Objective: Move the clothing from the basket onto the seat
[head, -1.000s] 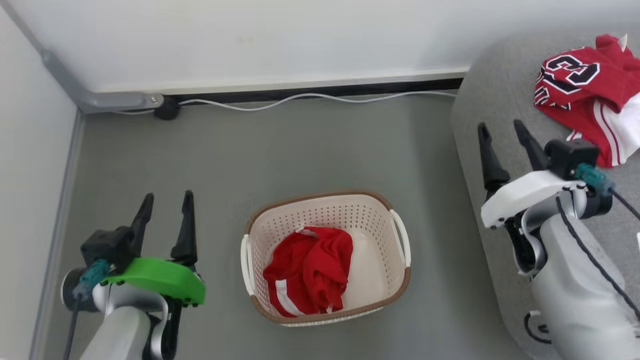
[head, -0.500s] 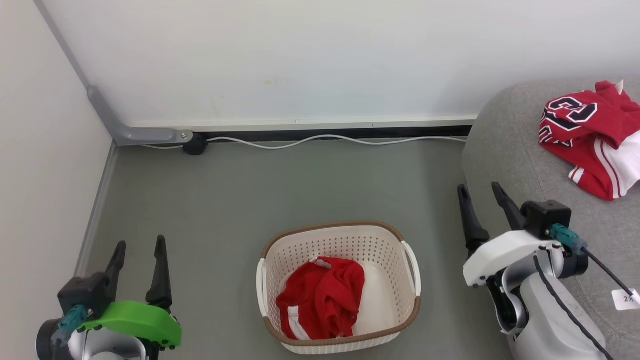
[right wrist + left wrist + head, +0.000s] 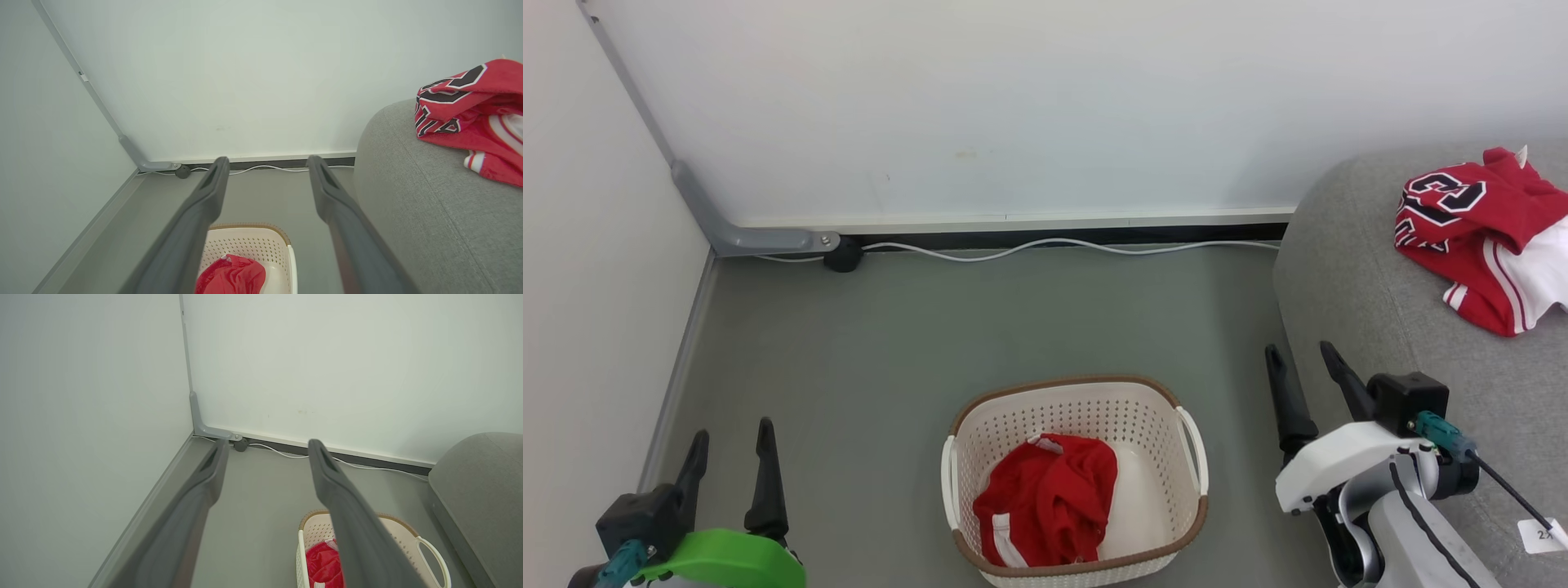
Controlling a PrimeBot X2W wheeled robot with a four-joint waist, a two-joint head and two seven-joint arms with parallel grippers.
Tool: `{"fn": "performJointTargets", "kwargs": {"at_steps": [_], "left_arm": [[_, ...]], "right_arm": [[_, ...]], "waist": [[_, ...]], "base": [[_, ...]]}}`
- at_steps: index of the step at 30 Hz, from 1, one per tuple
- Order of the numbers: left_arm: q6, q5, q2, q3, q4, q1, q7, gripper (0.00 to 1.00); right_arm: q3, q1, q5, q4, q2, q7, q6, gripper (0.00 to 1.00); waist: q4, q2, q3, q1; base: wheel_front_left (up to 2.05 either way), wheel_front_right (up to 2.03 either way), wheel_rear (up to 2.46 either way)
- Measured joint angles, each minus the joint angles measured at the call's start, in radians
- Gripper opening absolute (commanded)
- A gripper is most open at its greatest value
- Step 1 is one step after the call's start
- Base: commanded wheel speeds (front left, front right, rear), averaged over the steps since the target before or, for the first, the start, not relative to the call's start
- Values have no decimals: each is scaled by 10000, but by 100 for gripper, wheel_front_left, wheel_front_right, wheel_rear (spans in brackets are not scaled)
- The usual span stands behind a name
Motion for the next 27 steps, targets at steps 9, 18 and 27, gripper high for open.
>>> {"fn": "performJointTargets", "kwargs": {"at_steps": [9, 18, 27], "left_arm": [[0, 368, -38, 180, -278, 405, 0, 100], [-2, 460, -123, 280, -493, 666, -2, 100], [-13, 533, -209, 395, -652, 712, -2, 100]], "right_arm": [[71, 392, 58, -286, 46, 0, -15, 100], [71, 533, 59, -546, 48, 0, -107, 100], [69, 589, 59, -771, 48, 0, -184, 100]], "waist": [[-64, 0, -28, 0], [-97, 0, 51, 0], [-108, 0, 160, 0]], "base": [[0, 0, 0], [0, 0, 0], [0, 0, 0]]}}
